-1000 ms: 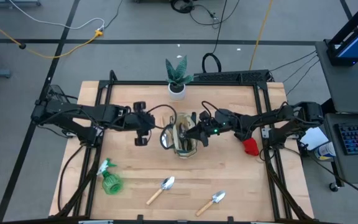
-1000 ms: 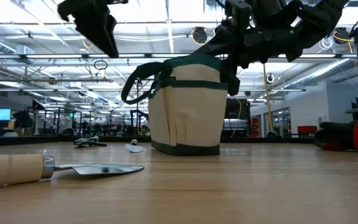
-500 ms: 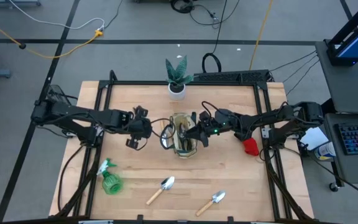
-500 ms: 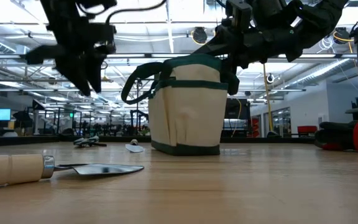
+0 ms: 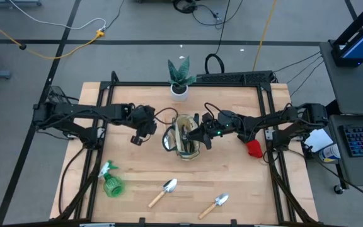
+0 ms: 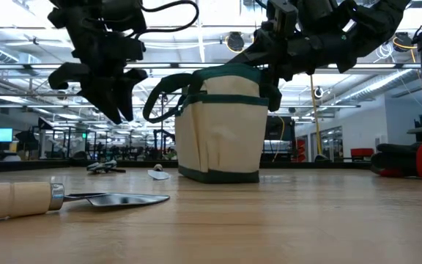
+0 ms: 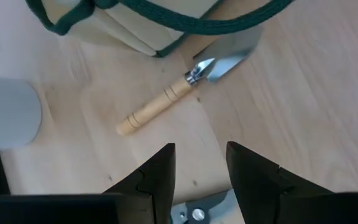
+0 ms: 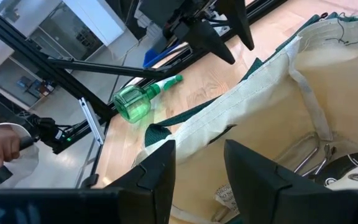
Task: Pick & Place Garden tools in Gardening bag
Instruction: Put the top brown trowel into the gardening bag
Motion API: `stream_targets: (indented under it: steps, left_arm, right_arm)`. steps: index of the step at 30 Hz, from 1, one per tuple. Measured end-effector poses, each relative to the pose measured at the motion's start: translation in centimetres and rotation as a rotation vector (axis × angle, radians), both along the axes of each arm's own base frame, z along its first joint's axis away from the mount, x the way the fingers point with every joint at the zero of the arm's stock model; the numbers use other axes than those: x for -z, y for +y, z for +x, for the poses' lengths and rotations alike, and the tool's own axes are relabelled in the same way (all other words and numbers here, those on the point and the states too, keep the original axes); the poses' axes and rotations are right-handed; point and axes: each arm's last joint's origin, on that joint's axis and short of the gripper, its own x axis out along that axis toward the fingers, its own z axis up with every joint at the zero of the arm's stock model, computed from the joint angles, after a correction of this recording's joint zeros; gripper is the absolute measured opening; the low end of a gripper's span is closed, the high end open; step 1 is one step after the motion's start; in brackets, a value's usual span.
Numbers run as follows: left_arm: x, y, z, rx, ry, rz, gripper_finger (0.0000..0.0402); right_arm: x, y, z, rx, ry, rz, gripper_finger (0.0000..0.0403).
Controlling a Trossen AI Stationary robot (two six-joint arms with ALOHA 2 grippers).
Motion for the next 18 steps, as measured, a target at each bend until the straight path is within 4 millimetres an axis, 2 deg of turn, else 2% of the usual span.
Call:
stream_targets:
  steps: [6, 11, 18]
  left_arm:
    - [0.1, 1.2, 0.1, 0.052, -0.027, -0.040, 0.0150]
    - [0.6, 1.8, 0.9, 0.100, -0.068, -0.084, 0.0149]
    - [3.0, 2.6, 2.7, 0.140, -0.041, -0.054, 0.0149]
  right_arm:
    - [0.0, 0.0, 0.0, -0.003, -0.002, -0.013, 0.0130]
    - [0.0, 0.0, 0.0, -0.005, -0.003, -0.021, 0.0130]
    - [0.0, 0.0, 0.0, -0.008, -0.005, -0.034, 0.0130]
